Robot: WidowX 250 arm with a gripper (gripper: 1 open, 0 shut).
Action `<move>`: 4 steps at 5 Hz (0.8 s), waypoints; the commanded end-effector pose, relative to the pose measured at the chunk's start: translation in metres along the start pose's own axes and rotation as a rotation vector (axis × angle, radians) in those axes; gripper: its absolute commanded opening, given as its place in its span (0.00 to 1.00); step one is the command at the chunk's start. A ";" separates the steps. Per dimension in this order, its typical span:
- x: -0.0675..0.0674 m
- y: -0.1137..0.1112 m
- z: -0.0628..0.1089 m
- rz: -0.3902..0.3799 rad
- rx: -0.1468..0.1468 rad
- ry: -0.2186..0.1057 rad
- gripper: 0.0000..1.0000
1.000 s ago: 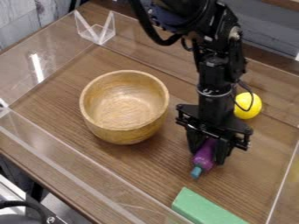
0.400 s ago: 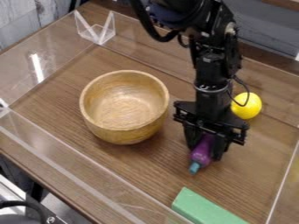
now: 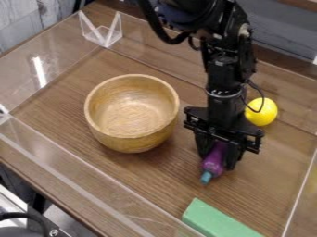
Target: Remove the purple eggplant from inside the brown bowl and put it on the table
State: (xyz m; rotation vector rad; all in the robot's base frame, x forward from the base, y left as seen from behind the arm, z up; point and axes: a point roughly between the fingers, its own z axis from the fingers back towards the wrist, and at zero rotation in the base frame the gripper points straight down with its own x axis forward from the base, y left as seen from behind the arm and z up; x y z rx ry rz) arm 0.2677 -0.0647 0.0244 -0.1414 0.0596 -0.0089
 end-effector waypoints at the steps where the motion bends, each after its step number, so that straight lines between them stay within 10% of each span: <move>1: 0.006 0.003 0.009 0.009 -0.002 -0.029 0.00; 4: 0.005 0.004 0.010 0.019 -0.005 -0.020 0.00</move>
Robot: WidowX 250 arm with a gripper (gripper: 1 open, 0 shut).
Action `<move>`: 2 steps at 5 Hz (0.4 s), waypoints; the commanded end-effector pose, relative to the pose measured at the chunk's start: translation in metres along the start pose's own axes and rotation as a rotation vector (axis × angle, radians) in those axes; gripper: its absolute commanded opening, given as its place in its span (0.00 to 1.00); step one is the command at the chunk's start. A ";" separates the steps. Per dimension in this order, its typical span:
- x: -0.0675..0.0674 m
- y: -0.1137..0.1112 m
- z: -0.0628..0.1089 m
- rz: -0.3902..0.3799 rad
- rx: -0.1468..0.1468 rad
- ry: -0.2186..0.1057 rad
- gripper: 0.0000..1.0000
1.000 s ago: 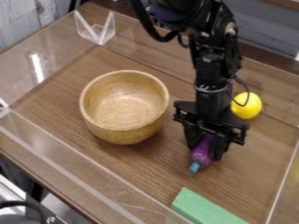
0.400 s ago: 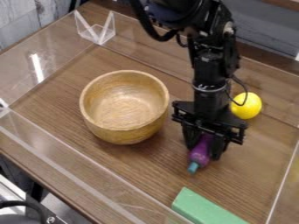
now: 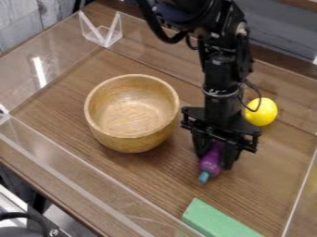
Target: Remove the purple eggplant from inside the brown bowl and put it on the table
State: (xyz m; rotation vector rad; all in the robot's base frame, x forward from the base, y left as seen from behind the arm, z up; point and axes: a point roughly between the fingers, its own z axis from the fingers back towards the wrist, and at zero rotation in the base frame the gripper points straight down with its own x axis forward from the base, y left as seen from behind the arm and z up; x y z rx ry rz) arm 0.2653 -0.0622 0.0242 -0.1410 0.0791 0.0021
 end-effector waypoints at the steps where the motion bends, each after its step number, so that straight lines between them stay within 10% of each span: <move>1: 0.006 0.002 0.010 0.010 -0.006 -0.036 0.00; 2: 0.006 0.002 0.011 0.013 -0.007 -0.033 0.00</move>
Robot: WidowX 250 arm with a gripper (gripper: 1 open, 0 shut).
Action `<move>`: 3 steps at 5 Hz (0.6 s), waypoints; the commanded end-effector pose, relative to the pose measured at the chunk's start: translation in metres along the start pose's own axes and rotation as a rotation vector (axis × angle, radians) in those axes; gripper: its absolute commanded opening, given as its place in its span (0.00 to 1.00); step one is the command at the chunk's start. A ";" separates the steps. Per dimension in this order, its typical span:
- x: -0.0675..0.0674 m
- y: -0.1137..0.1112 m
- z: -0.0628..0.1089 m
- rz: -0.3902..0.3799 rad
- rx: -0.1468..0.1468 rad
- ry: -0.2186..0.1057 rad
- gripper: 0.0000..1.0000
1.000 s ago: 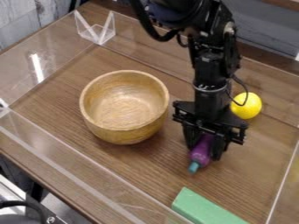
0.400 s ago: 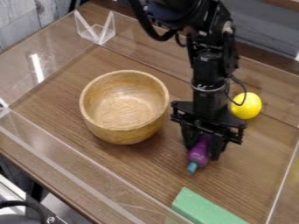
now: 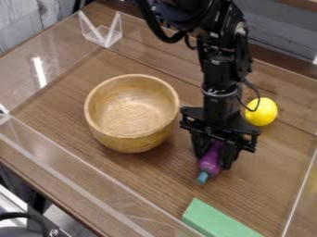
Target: Remove the purple eggplant from inside the brown bowl and put it on the table
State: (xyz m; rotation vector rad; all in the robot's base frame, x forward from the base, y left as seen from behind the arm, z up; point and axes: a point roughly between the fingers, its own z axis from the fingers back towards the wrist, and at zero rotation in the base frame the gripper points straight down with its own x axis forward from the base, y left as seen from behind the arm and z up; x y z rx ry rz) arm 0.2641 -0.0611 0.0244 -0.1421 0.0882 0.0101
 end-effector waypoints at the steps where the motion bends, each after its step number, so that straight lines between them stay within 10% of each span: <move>1: 0.006 0.001 0.011 0.008 -0.007 -0.038 0.00; 3: 0.005 0.002 0.012 0.014 -0.009 -0.033 0.00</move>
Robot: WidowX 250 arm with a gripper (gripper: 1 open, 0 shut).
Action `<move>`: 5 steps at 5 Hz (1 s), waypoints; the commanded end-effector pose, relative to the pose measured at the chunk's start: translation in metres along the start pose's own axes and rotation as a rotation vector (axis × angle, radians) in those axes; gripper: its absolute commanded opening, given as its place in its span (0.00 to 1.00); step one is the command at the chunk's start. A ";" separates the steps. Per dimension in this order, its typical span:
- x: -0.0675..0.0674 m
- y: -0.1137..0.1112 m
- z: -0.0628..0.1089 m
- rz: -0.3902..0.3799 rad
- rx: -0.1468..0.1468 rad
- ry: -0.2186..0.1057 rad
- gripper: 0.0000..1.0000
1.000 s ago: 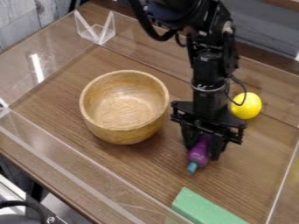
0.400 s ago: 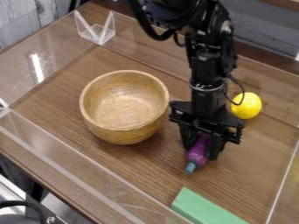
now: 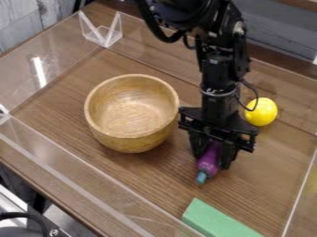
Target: Remove the purple eggplant from inside the brown bowl and put it on the table
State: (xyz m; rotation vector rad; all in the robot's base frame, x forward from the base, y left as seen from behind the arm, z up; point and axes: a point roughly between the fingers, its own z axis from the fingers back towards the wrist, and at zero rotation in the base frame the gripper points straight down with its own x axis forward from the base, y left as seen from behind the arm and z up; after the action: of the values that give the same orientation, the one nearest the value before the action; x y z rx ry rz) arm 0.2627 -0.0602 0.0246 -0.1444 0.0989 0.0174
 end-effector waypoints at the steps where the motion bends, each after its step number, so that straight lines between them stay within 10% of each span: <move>1: 0.006 0.001 0.012 0.009 -0.008 -0.040 0.00; 5: 0.004 0.002 0.014 0.019 -0.014 -0.031 0.00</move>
State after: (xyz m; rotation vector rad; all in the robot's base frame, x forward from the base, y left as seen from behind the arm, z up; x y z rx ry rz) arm 0.2598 -0.0586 0.0250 -0.1493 0.1201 0.0304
